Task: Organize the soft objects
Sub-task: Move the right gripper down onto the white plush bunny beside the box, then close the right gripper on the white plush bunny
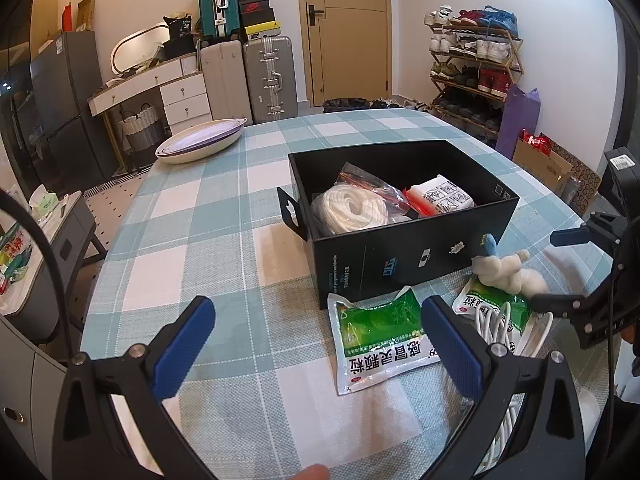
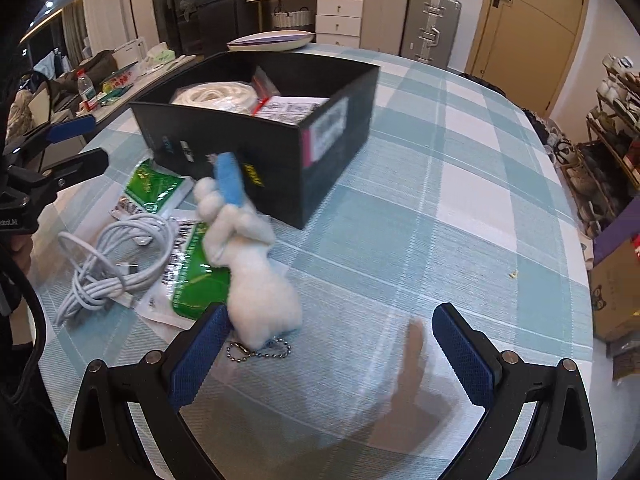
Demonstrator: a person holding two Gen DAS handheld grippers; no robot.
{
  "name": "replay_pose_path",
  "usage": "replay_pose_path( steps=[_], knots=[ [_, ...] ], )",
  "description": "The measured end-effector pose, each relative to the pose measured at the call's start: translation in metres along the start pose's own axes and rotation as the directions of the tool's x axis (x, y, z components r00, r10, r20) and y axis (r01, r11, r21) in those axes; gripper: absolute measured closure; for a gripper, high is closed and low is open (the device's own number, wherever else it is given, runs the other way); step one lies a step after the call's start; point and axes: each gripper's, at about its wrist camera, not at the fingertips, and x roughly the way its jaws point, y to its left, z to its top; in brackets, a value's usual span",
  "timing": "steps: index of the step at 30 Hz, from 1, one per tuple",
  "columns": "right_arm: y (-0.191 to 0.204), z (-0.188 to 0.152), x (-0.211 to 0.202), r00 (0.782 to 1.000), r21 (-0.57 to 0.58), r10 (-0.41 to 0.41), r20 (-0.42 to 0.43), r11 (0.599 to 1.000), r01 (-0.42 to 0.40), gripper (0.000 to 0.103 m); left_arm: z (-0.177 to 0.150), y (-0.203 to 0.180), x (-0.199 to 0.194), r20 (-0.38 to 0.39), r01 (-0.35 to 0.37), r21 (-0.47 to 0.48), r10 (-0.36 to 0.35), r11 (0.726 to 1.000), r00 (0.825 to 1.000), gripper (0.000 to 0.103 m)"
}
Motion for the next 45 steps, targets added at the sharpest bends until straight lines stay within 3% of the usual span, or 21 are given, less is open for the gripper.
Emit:
replay_pose_path(
  steps=[8, 15, 23, 45],
  knots=[
    [-0.039, 0.0, 0.005, 0.994, 0.14, -0.107, -0.001, 0.984, 0.106, 0.0, -0.001, -0.001, 0.001, -0.007, -0.001, 0.001, 0.001, 1.0, 1.0, 0.0],
    [-0.039, 0.002, 0.0, 0.999, 0.14, 0.008, 0.032, 0.99, -0.013, 0.0, 0.0, -0.002, 0.003, -0.01, -0.002, -0.001, 0.002, 1.0, 1.0, 0.0],
    [-0.014, 0.01, -0.001, 0.991, 0.186, 0.109, 0.073, 0.975, -0.121, 0.0, -0.001, -0.002, 0.003, -0.012, -0.002, -0.004, 0.002, 1.0, 1.0, 0.0],
    [-0.002, 0.021, 0.013, 0.99, 0.259, 0.099, 0.103, 0.958, -0.122, 0.001, 0.0, 0.006, 0.005, -0.012, -0.009, -0.017, 0.009, 1.0, 1.0, 0.0]
  ],
)
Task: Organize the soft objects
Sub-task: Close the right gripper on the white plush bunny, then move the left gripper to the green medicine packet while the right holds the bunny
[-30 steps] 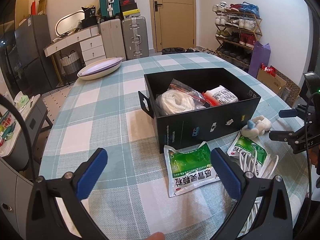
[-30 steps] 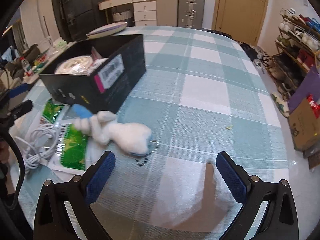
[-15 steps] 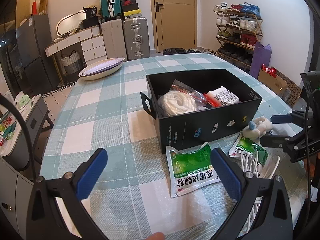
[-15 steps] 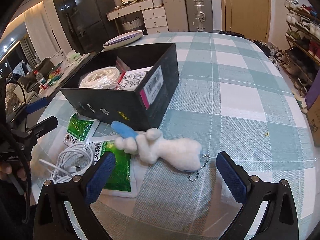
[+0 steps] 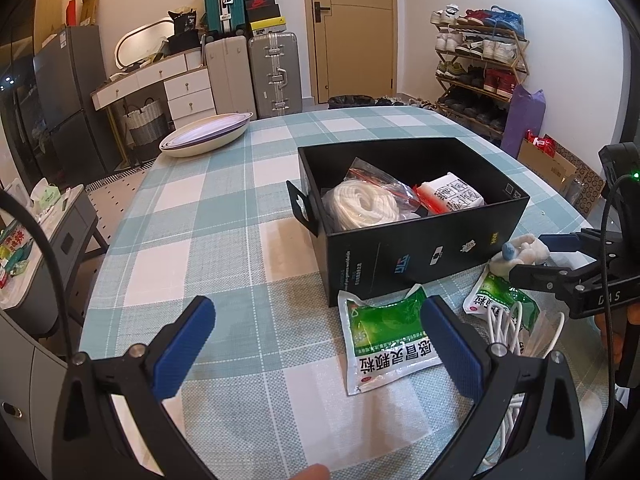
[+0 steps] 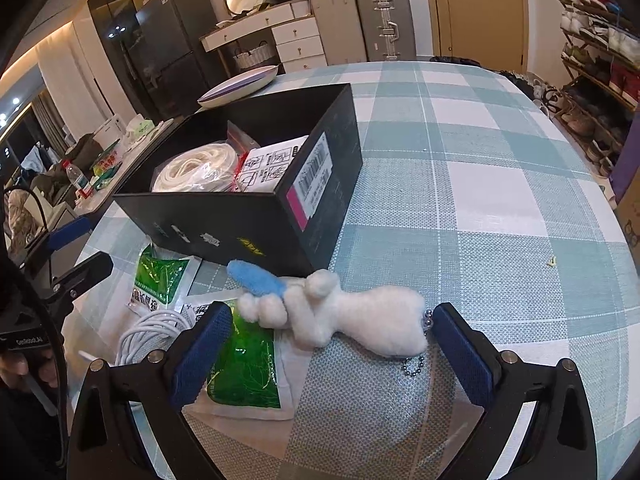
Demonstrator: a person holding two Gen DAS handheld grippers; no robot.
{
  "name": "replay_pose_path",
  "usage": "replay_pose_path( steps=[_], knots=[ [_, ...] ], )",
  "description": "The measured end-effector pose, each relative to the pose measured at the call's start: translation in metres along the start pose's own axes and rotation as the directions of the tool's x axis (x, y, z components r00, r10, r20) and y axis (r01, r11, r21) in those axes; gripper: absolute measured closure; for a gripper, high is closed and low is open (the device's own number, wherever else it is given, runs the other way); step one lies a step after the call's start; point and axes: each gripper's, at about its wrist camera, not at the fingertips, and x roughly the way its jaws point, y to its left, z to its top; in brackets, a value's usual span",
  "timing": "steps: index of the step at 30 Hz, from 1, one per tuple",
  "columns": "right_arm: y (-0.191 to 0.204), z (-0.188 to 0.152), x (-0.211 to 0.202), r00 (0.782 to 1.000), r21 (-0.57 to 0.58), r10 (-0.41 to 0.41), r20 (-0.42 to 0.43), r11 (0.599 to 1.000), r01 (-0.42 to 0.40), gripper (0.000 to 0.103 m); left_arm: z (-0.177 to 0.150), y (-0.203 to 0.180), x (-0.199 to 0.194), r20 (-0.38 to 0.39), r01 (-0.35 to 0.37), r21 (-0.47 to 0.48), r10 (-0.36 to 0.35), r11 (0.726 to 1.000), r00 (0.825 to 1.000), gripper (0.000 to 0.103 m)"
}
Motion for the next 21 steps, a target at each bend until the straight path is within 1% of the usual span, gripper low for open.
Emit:
replay_pose_path(
  steps=[2, 4, 10, 16, 21],
  knots=[
    [-0.001, 0.001, 0.0, 1.0, 0.01, -0.004, 0.006, 1.0, 0.004, 0.002, 0.0, 0.0, 0.001, -0.001, 0.0, 0.003, 0.0, 1.0, 1.0, 0.0],
    [-0.002, 0.001, 0.001, 1.0, 0.011, -0.007, 0.003, 1.0, 0.007, 0.009, -0.001, -0.002, 0.001, -0.005, 0.002, 0.006, -0.002, 1.0, 1.0, 0.0],
    [-0.002, 0.0, -0.002, 1.0, -0.002, -0.009, 0.014, 1.0, 0.009, 0.015, -0.001, -0.003, 0.002, -0.011, 0.004, 0.004, -0.004, 1.0, 1.0, 0.0],
    [-0.004, -0.002, -0.008, 0.999, -0.01, 0.021, 0.027, 1.0, -0.021, 0.017, -0.001, -0.002, 0.003, -0.017, 0.012, -0.004, -0.012, 1.0, 1.0, 0.0],
    [-0.003, 0.0, -0.021, 0.997, -0.027, 0.049, 0.062, 0.999, -0.048, 0.017, -0.002, -0.001, 0.006, -0.038, 0.043, -0.028, -0.044, 0.999, 0.998, 0.0]
  ],
)
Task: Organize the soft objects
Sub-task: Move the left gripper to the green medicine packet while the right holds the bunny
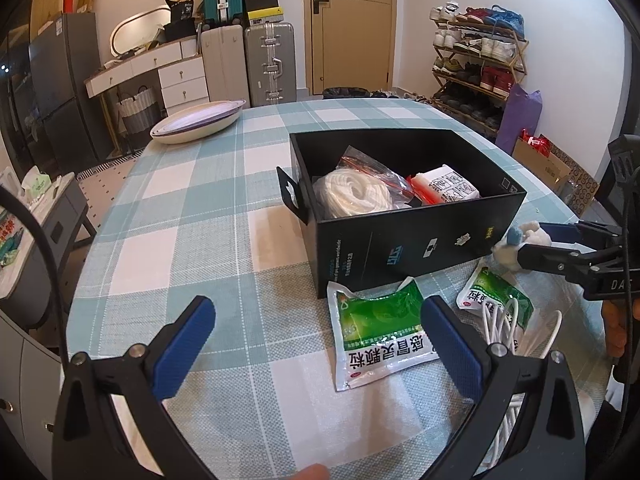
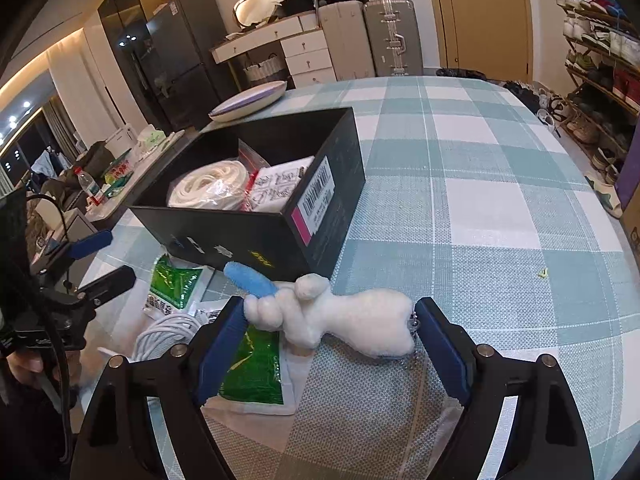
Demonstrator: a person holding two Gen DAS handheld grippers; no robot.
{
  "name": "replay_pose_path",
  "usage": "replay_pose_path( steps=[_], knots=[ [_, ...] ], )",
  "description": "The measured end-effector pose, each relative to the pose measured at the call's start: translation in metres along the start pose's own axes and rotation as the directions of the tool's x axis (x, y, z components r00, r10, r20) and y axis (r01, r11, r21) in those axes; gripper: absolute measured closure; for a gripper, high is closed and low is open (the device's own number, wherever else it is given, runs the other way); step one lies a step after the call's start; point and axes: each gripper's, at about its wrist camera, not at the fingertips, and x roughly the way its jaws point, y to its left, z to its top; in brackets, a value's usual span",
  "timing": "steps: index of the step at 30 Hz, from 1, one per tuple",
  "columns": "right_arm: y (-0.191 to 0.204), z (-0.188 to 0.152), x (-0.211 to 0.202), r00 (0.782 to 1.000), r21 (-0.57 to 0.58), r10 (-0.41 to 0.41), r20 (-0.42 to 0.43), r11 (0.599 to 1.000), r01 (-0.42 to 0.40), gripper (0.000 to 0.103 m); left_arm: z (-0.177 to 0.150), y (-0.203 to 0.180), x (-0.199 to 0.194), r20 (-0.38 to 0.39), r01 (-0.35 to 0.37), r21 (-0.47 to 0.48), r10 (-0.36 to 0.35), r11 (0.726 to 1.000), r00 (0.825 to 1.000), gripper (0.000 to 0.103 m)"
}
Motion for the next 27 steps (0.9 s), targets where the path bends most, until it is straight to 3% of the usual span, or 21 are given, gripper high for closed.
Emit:
replay_pose_path(
  steps=[6, 14, 24, 27],
  knots=[
    [0.005, 0.002, -0.017, 0.999, -0.032, 0.016, 0.04, 0.999, -0.015, 0.017, -0.001, -0.007, 0.01, -0.043, 0.022, -0.008, -0.022, 1.0, 0.999, 0.0],
    [0.002, 0.003, -0.029, 0.998, -0.039, 0.016, 0.063, 0.999, -0.013, 0.017, 0.005, -0.003, 0.028, -0.108, 0.098, -0.067, -0.105, 0.993, 0.989, 0.0],
    [-0.003, 0.0, -0.034, 0.998, -0.039, 0.02, 0.067, 0.999, -0.018, 0.016, 0.007, 0.015, 0.031, -0.131, 0.037, -0.061, -0.045, 0.997, 0.99, 0.0],
    [-0.003, 0.0, -0.034, 0.998, -0.037, 0.021, 0.067, 0.999, -0.018, 0.016, 0.006, 0.011, 0.033, -0.162, 0.079, -0.047, -0.085, 0.996, 0.983, 0.0]
  ],
)
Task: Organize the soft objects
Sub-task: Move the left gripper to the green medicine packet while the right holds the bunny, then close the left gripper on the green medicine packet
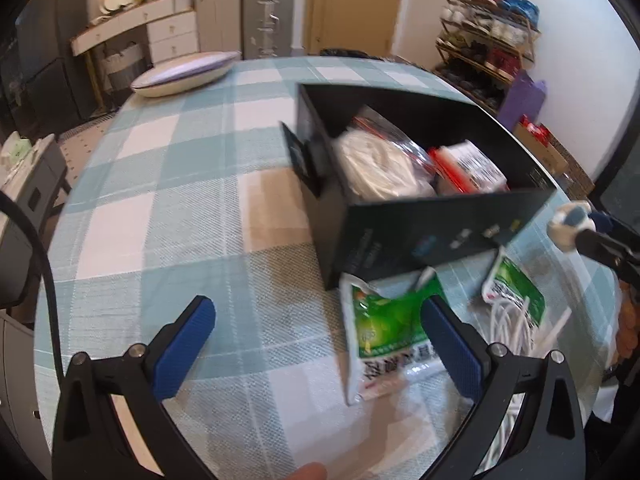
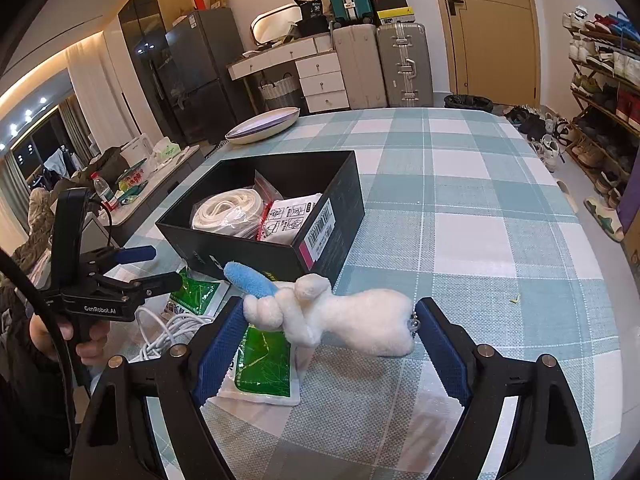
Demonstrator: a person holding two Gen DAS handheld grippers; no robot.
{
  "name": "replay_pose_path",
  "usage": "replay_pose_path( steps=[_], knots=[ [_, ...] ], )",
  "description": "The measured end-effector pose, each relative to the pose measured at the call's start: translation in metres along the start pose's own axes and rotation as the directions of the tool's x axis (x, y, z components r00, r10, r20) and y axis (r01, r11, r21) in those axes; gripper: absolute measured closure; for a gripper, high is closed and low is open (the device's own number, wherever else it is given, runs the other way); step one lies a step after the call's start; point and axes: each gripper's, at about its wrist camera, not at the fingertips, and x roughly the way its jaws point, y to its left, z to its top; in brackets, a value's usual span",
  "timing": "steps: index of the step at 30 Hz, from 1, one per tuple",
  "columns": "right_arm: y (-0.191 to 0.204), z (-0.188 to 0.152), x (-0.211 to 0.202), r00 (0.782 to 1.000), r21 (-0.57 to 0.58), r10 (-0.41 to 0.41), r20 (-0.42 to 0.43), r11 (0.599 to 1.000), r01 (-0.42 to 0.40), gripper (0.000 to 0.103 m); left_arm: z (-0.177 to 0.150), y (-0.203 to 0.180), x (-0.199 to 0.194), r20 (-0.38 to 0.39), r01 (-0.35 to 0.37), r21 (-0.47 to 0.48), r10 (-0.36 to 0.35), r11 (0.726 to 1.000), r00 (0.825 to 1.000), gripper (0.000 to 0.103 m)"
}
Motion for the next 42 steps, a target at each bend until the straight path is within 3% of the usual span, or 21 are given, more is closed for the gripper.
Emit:
replay_pose_path(
  steps=[3, 11, 24, 34, 42],
  knots=[
    [0.0, 0.0, 0.0, 1.0, -0.002, -0.001, -0.001, 1.0, 0.001, 0.016, -0.001, -0.005, -0.006, 0.018, 0.004, 0.031, -0.004, 1.0, 1.0, 0.0],
    [0.0, 0.0, 0.001, 1.0, -0.004, -0.001, -0.003, 1.0, 0.001, 0.016, -0.003, 0.013, -0.013, 0.031, -0.015, -0.018, 0.015, 1.0, 0.999, 0.0],
    [0.002, 0.001, 0.002, 1.0, -0.008, -0.002, -0.005, 1.0, 0.002, 0.016, -0.001, -0.027, 0.007, -0.029, 0.037, 0.039, -0.036, 0.999, 0.999, 0.0],
    [0.001, 0.0, 0.002, 1.0, -0.011, -0.008, -0.006, 1.0, 0.008, 0.016, -0.004, -0.024, 0.013, -0.043, -0.059, 0.042, 0.061, 0.997, 0.997, 0.0],
    [0.002, 0.001, 0.004, 1.0, -0.017, -0.008, -0.01, 1.0, 0.008, 0.016, -0.013, -0.024, 0.009, -0.047, -0.076, 0.08, 0.08, 0.994, 0.996, 0.0]
  ],
)
